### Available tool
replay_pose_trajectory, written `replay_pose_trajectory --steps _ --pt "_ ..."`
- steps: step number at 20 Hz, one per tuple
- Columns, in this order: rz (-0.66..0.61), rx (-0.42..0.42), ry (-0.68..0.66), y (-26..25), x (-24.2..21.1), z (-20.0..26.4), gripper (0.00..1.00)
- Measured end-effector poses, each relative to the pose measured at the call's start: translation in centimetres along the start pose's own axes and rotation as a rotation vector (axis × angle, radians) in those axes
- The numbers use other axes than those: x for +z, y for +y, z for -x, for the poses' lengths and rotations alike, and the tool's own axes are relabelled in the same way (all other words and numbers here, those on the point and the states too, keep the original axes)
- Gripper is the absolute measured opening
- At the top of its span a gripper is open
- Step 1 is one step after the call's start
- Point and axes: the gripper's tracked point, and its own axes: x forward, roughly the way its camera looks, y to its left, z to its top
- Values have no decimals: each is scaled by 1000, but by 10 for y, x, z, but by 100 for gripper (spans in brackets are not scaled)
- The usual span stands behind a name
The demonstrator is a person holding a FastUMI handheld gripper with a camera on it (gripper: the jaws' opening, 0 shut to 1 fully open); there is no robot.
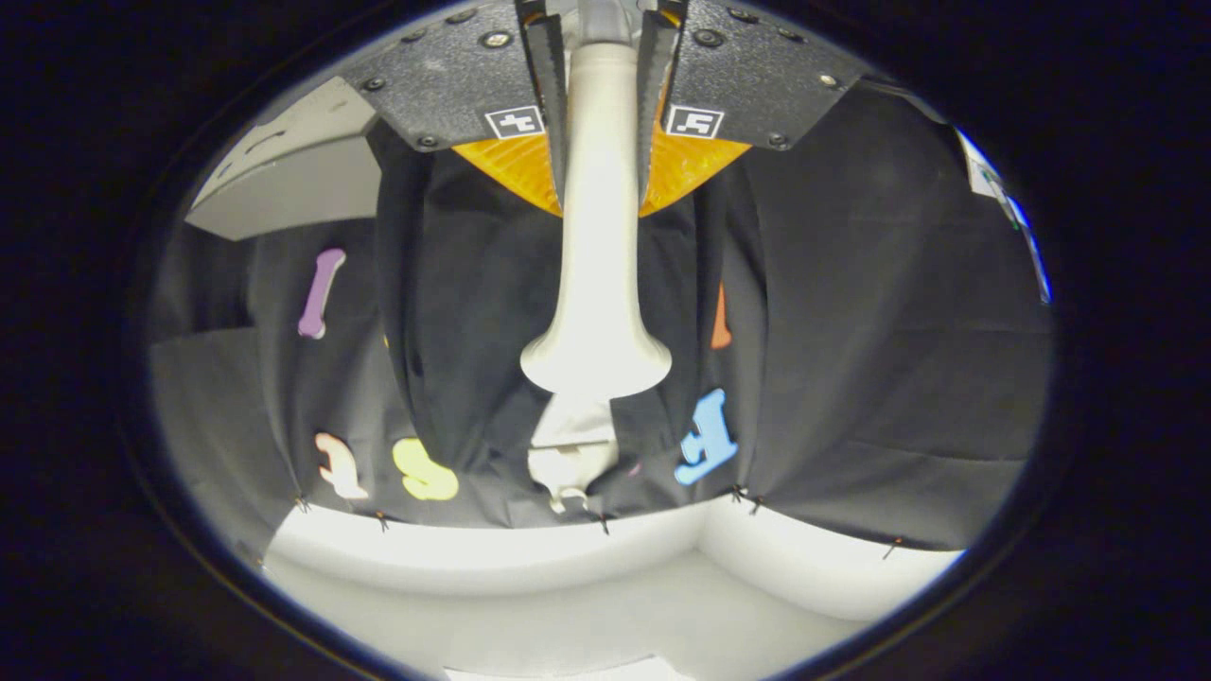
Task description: Iron the clothes twice with a garment steamer, once on the left side and once on the right side.
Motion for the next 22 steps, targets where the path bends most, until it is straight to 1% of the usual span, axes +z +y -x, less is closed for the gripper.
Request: replay_pose_trajectory --steps 3,7,12,16,18,22 --pt "49 16 -107 22 40 -21 34" --pt "100 80 -236 56 81 -48 34" --pt "139 87 -317 69 117 -92 34" --pt "117 85 -291 79 112 -121 33" --pt "109 95 -278 86 107 -130 33" --pt "142 66 -270 84 89 -136 34"
